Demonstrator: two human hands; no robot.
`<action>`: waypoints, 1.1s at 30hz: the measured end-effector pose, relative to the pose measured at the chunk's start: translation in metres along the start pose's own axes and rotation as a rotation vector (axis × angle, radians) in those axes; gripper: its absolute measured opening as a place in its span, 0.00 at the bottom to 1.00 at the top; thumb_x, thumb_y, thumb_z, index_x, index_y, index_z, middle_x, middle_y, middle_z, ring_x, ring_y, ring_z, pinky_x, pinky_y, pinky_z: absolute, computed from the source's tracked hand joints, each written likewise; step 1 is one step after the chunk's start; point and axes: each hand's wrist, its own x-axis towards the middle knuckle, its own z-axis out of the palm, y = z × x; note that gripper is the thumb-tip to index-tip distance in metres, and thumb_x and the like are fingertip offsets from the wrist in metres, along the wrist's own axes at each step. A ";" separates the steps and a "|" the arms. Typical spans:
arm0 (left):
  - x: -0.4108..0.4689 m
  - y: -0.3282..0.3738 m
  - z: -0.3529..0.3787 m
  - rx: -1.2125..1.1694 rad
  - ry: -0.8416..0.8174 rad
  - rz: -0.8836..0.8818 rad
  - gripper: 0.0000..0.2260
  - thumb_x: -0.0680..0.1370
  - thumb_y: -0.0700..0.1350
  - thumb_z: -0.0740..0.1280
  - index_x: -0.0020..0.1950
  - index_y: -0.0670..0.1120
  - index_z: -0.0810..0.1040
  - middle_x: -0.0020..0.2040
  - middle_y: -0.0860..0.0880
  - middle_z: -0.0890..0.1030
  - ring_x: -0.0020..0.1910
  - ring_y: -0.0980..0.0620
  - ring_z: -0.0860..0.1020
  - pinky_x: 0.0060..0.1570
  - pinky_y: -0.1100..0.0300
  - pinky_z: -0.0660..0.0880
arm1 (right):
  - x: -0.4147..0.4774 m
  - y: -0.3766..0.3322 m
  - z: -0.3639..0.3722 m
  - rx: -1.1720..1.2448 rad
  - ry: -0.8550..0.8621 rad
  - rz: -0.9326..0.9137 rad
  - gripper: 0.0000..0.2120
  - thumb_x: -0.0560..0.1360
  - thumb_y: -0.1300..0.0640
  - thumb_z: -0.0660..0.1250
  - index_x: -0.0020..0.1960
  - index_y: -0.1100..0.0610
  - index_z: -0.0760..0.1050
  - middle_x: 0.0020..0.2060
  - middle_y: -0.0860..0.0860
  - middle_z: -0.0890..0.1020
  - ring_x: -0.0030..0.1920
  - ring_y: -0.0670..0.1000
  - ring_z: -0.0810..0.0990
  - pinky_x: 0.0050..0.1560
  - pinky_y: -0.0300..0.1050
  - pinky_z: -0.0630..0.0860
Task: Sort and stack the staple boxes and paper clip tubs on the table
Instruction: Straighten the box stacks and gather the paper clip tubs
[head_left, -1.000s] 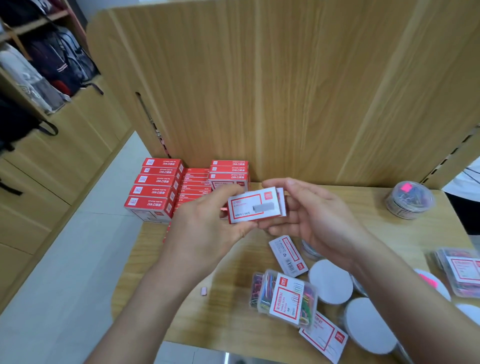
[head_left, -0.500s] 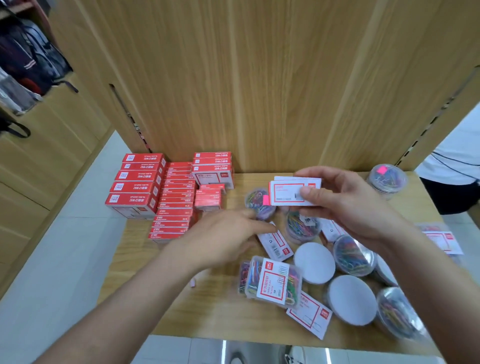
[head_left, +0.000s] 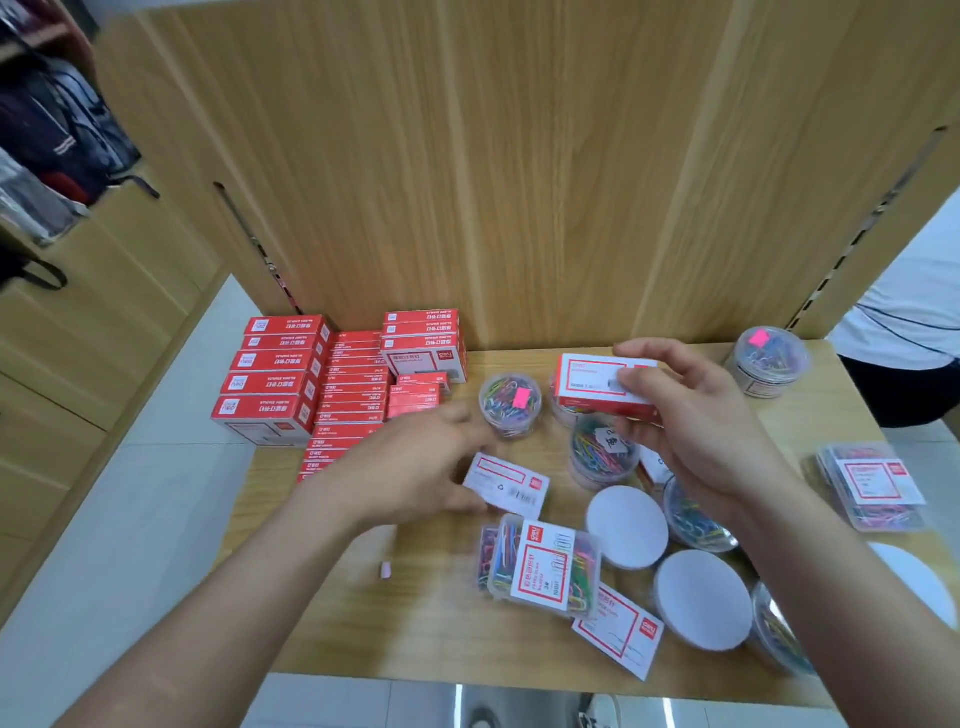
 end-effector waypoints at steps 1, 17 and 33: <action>-0.005 -0.003 -0.004 -0.097 0.019 -0.027 0.14 0.69 0.54 0.75 0.52 0.58 0.76 0.46 0.61 0.73 0.44 0.64 0.73 0.40 0.67 0.69 | 0.000 0.000 0.002 0.018 0.015 0.000 0.07 0.77 0.65 0.62 0.47 0.55 0.77 0.42 0.56 0.82 0.39 0.50 0.80 0.37 0.42 0.75; -0.031 0.010 -0.020 -1.542 0.280 -0.361 0.16 0.73 0.52 0.62 0.47 0.40 0.78 0.32 0.41 0.75 0.28 0.50 0.69 0.24 0.66 0.66 | 0.001 -0.002 0.030 -0.303 -0.122 -0.204 0.06 0.77 0.64 0.64 0.46 0.60 0.80 0.50 0.60 0.81 0.42 0.49 0.83 0.44 0.47 0.82; -0.051 0.023 -0.013 -0.999 0.198 -0.359 0.22 0.72 0.58 0.63 0.64 0.52 0.71 0.42 0.48 0.81 0.30 0.51 0.79 0.30 0.61 0.74 | -0.012 0.007 0.062 -0.298 -0.377 -0.029 0.07 0.75 0.67 0.66 0.50 0.58 0.77 0.41 0.54 0.80 0.33 0.46 0.80 0.34 0.41 0.79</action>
